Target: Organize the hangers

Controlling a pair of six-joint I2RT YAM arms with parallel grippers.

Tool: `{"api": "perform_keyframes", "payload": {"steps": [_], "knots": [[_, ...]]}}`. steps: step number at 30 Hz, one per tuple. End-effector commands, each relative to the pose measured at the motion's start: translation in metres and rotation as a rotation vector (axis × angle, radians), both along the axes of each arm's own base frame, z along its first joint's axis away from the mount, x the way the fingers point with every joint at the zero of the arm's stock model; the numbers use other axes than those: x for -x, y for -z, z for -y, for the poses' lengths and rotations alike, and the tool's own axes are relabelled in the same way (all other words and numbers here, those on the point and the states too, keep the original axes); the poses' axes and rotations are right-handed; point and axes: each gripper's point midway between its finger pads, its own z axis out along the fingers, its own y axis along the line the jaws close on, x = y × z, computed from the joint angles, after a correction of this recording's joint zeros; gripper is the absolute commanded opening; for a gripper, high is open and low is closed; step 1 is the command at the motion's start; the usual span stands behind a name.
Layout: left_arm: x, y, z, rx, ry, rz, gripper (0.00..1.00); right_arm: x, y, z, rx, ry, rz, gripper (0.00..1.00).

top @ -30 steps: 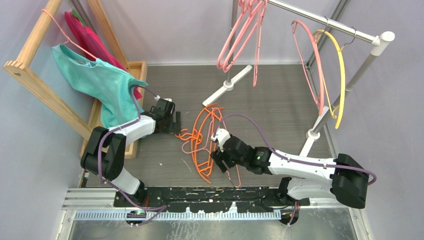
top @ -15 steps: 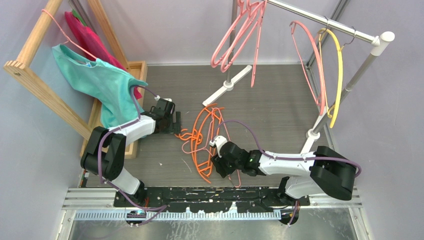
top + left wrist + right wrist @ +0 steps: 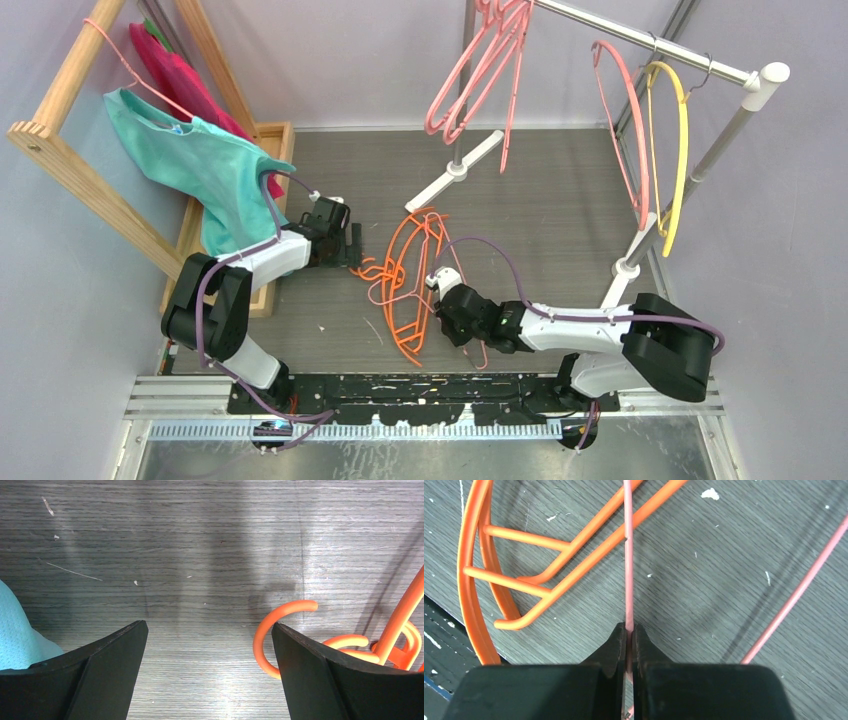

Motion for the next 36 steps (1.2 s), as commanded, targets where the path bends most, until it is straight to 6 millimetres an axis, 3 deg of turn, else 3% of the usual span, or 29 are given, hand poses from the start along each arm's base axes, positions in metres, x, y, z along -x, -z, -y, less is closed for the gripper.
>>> {"api": "perform_keyframes", "payload": {"steps": [1,5,11,16,20,23,30,36], "knots": [[-0.010,-0.019,0.003,0.013,-0.003,0.063,0.98,-0.008,-0.037,-0.014,-0.122,0.035,0.046,0.01],[-0.009,-0.020,0.002,0.015,-0.007,0.067,0.98,-0.002,-0.096,-0.031,-0.305,-0.014,0.074,0.01],[-0.011,-0.020,0.002,0.012,-0.009,0.066,0.98,0.016,-0.204,-0.039,-0.573,-0.122,0.145,0.01],[-0.011,-0.018,0.001,0.005,-0.012,0.062,0.98,0.034,-0.286,-0.034,-0.763,-0.206,0.215,0.01],[-0.011,-0.014,0.002,0.004,-0.012,0.051,0.98,0.038,-0.333,-0.019,-0.859,-0.220,0.318,0.01],[-0.011,-0.012,0.002,0.001,-0.011,0.047,0.98,0.026,-0.353,0.003,-0.903,-0.122,0.411,0.01],[-0.012,-0.010,0.004,0.008,-0.006,0.042,0.98,-0.016,-0.354,0.056,-0.827,0.208,0.554,0.01],[-0.012,-0.012,0.005,0.014,-0.002,0.043,0.98,-0.043,-0.369,0.068,-0.779,0.364,0.640,0.01]]}}
